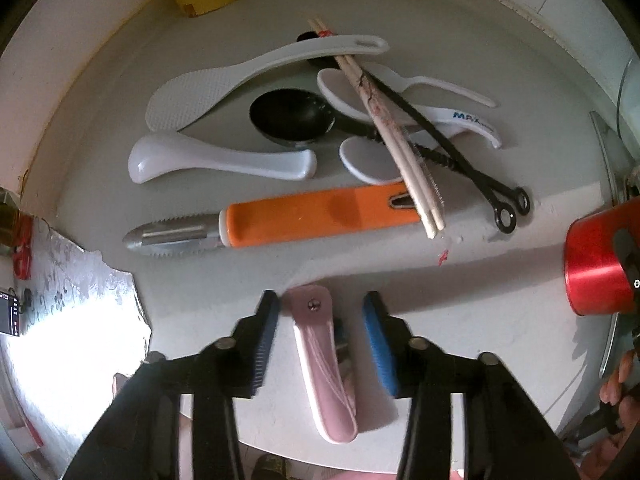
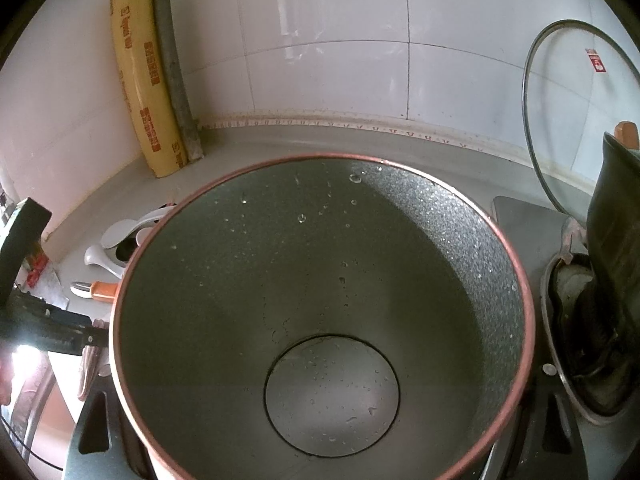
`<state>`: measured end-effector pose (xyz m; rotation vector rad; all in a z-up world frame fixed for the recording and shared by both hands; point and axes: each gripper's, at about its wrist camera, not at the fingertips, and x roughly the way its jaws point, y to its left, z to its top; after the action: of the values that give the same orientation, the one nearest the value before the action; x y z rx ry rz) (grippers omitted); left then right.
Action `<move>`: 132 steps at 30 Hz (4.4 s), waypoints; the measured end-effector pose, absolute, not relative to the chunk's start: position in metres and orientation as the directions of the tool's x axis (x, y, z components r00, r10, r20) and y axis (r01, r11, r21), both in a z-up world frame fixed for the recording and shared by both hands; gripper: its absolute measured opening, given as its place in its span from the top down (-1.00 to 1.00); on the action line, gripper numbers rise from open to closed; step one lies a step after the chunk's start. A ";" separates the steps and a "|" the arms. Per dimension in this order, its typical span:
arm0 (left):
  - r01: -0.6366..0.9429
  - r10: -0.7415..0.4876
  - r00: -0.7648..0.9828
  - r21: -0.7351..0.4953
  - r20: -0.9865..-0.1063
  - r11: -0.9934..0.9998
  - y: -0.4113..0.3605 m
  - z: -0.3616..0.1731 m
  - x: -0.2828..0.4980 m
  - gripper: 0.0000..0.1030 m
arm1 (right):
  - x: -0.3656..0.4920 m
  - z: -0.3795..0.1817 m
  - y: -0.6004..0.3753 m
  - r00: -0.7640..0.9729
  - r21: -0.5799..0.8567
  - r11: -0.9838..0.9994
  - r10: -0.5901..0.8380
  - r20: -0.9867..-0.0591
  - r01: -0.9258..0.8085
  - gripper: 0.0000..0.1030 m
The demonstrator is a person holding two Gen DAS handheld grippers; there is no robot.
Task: Organize utensils
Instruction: 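Carry the pink-handled utensil with the left tool toward the red canister, then open the left tool to drop the pink utensil into the red canister while the right tool stays over it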
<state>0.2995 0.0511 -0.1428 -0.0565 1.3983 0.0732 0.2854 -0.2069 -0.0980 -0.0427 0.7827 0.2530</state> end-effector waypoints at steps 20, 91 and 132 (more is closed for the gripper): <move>-0.161 -0.070 0.295 -0.122 -0.953 0.979 0.059 -0.114 0.271 0.57 | 0.286 -0.098 -0.206 0.676 0.054 0.969 0.207 -0.707 -0.241 -0.77; 0.274 -0.319 0.730 -0.170 -0.604 0.947 -0.037 0.109 0.257 0.58 | 0.284 -0.098 -0.176 0.644 0.020 0.941 0.248 -0.724 -0.339 -0.76; 0.251 -0.437 0.493 -0.357 -0.753 0.900 -0.057 0.026 0.276 0.57 | 0.289 -0.100 -0.176 0.634 0.012 0.934 0.252 -0.731 -0.358 -0.75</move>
<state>0.2765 -0.0570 0.0256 -0.2105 0.9702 -0.4209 0.2892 -0.1758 -0.0997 -0.1389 0.8124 0.3499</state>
